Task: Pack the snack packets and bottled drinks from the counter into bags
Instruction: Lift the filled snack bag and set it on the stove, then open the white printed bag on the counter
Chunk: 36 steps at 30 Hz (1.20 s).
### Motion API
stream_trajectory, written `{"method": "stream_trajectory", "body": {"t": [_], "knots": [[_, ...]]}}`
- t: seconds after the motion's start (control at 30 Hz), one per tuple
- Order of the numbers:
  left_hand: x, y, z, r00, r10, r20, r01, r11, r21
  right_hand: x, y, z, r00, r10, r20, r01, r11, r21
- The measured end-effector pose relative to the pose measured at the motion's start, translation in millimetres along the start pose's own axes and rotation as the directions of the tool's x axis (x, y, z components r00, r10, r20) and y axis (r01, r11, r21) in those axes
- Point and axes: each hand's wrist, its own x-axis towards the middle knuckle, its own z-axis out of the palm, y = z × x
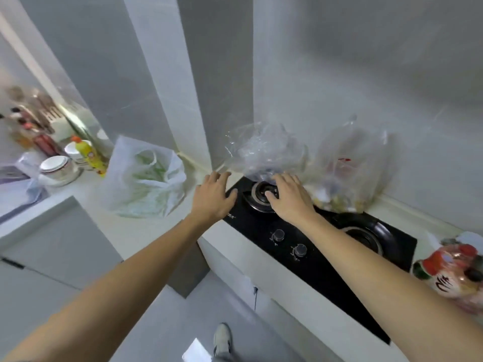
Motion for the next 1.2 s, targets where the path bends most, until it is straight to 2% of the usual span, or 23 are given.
{"method": "stream_trajectory", "body": {"t": [0.2,0.4,0.53,0.67,0.77,0.83,0.9,1.0,1.1,1.2], "knots": [[-29.5,-120.4,-21.4,0.978,-0.206,0.007,0.206,0.978,0.033,37.7,-88.4,61.0,0.981,-0.148,0.123,0.147,0.989,0.017],[-22.0,-248.7,-13.5,0.952,-0.303,0.039,0.302,0.952,0.044,108.7,-169.9,145.3,0.944,-0.201,0.263,0.205,0.979,0.012],[20.9,-325.9,-10.2,0.97,-0.242,0.018,0.24,0.968,0.076,170.4,-214.1,207.2,0.924,-0.168,0.344,0.178,0.984,0.003],[88.1,-383.3,-11.1,0.999,-0.045,-0.019,0.048,0.983,0.178,234.9,-247.8,258.6,0.927,-0.113,0.358,0.095,0.993,0.066],[138.7,-412.0,-7.0,0.997,0.07,0.019,-0.073,0.962,0.264,271.9,-261.8,289.4,0.933,-0.082,0.35,0.06,0.995,0.074],[163.7,-425.9,-4.1,0.994,0.074,0.081,-0.095,0.95,0.298,288.1,-262.2,309.4,0.916,-0.064,0.396,0.044,0.997,0.06],[177.8,-439.1,0.7,0.986,0.031,0.167,-0.089,0.931,0.355,296.4,-257.3,328.0,0.863,-0.016,0.505,0.014,1.0,0.009],[181.8,-455.4,12.8,0.963,-0.039,0.268,-0.086,0.894,0.439,292.8,-246.6,351.1,0.799,0.046,0.6,0.056,0.987,-0.15],[172.4,-466.1,26.7,0.94,-0.081,0.331,-0.082,0.889,0.451,282.0,-240.0,361.6,0.797,0.09,0.598,0.066,0.97,-0.234],[157.7,-470.2,40.4,0.936,-0.063,0.345,-0.098,0.897,0.43,271.0,-229.8,360.2,0.807,0.124,0.578,0.036,0.965,-0.258]]}}
